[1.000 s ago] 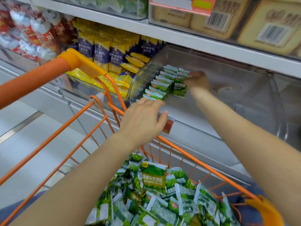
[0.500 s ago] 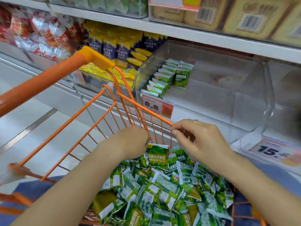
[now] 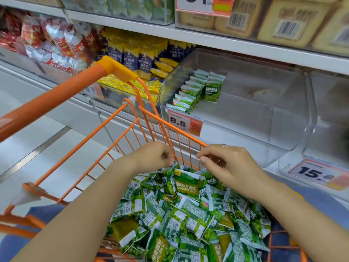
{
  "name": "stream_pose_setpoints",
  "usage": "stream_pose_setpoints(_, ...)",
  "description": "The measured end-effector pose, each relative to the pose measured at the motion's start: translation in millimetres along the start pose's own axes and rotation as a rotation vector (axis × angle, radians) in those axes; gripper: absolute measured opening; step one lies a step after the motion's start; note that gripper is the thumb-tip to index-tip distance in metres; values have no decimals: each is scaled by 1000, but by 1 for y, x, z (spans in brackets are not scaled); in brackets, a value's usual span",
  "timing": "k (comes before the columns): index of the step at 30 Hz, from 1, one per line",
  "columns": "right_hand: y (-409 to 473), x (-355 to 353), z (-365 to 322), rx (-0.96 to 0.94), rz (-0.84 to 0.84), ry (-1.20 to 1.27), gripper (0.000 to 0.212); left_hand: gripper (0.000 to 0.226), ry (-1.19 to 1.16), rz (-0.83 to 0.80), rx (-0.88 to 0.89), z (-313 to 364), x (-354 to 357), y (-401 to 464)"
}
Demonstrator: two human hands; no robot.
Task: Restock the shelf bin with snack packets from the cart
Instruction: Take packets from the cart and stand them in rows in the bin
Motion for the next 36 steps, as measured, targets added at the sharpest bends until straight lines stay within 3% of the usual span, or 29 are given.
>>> stream_pose_setpoints(5,0,2,-4,-33,-41,-49,30,33,231,-124,-15,-4,21,-1)
stream_pose_setpoints(8,-2,1,-3,-12,-57,-45,28,17,242,-108,-10,-4,18,-2)
stream_pose_setpoints(13,-1,-1,-4,42,-81,65,43,20,-101,-102,34,24,-31,-17)
stream_pose_setpoints(17,-3,0,-9,-64,-79,-95,64,28,-521,-70,97,65,-52,-35)
stream_pose_setpoints(22,3,-8,-7,112,20,226,14,25,-678,151,79,88,-57,-31)
stream_pose_setpoints(26,5,-13,-2,238,81,414,31,30,-790,132,3,90,-52,-28)
stream_pose_setpoints(31,10,-13,3,394,86,598,12,14,-756,252,-12,93,-54,-12)
stream_pose_setpoints(33,16,-17,4,434,67,611,20,6,-736,265,12,98,-58,-3)
stream_pose_setpoints(34,20,-20,6,451,76,599,22,1,-703,307,38,101,-62,1)
stream_pose_setpoints(36,33,-26,12,520,171,589,14,18,-411,533,120,95,-67,16)
Point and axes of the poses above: each hand's wrist, its own y-axis towards the middle knuckle, its own x-axis out of the palm, z = x × y, the point moved 3 cm from there along y, towards the middle knuckle, and after that the axes turned 13 degrees about z, right-handed, at the moved point
